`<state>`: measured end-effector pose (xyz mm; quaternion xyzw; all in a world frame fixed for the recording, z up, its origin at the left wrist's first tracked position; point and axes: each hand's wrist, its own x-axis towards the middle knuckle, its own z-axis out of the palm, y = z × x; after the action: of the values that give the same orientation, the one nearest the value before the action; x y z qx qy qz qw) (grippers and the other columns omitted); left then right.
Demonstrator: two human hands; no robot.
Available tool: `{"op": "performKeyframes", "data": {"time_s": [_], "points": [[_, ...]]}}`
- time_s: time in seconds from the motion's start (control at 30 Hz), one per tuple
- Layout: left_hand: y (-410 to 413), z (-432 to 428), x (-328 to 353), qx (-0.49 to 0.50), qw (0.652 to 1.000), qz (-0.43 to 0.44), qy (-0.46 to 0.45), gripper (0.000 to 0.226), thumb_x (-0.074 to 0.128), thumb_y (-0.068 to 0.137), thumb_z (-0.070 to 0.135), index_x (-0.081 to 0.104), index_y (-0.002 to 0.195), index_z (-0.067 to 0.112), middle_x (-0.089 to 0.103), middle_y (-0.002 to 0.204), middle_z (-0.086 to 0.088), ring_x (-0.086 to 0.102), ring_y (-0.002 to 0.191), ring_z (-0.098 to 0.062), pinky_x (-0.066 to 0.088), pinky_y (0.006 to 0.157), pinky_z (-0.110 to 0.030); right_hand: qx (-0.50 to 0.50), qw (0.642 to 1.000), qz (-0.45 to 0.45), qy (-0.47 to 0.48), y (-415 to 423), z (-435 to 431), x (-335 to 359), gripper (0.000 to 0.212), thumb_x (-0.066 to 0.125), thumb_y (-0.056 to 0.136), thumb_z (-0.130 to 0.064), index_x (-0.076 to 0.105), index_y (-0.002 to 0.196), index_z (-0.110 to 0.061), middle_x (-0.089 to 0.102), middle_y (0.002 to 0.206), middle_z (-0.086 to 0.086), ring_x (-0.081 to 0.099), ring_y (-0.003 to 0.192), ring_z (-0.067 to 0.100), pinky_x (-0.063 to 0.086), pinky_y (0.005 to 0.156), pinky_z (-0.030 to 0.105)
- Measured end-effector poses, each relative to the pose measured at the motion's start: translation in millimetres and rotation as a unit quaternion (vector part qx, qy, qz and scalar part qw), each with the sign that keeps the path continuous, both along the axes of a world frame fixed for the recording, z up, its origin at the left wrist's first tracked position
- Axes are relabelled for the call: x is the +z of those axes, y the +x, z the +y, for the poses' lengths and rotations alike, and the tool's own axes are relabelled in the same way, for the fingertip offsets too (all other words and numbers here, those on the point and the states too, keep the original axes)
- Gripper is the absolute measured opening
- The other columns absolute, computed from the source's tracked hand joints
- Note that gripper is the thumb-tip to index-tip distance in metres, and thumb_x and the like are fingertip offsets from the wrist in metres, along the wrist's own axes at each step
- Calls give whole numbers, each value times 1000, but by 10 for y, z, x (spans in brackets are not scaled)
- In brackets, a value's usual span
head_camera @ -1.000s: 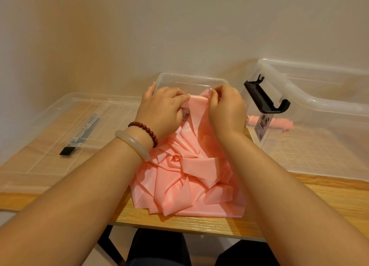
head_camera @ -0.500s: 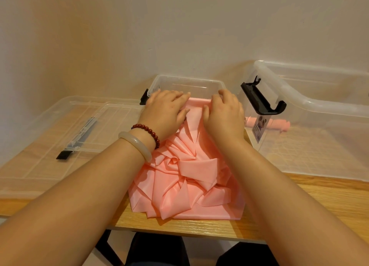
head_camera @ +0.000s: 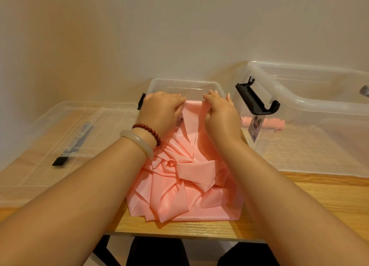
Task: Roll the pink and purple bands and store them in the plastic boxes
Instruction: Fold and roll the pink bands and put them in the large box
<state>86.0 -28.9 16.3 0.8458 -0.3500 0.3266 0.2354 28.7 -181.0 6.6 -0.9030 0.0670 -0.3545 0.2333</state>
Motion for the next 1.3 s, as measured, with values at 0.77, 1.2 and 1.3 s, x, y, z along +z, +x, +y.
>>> {"op": "performKeyframes", "data": {"time_s": [0.77,1.2,1.3], "points": [[34,233,138,41,992,109,52,45,57,89,48,66,122,19,66,118,-1,55,116,-25,40,101,-39,-23,997,-54,-52,58,23,5,16,64,85,-12,72,98,-8,70,97,8,62,95,32,36,88,35],[155,347,95,-5,1000,15,-5,25,54,97,23,73,105,11,69,105,-7,58,101,-30,47,89,-45,16,994,-104,40,6,-45,133,20,55,95,-5,69,109,-6,61,104,5,47,89,8,33,75,16],[188,327,180,58,998,-22,-16,21,58,95,23,74,98,9,57,96,-11,50,97,-34,40,79,-38,6,995,-91,46,58,-30,189,20,49,91,3,66,100,-3,59,103,8,45,85,14,32,69,22]]}}
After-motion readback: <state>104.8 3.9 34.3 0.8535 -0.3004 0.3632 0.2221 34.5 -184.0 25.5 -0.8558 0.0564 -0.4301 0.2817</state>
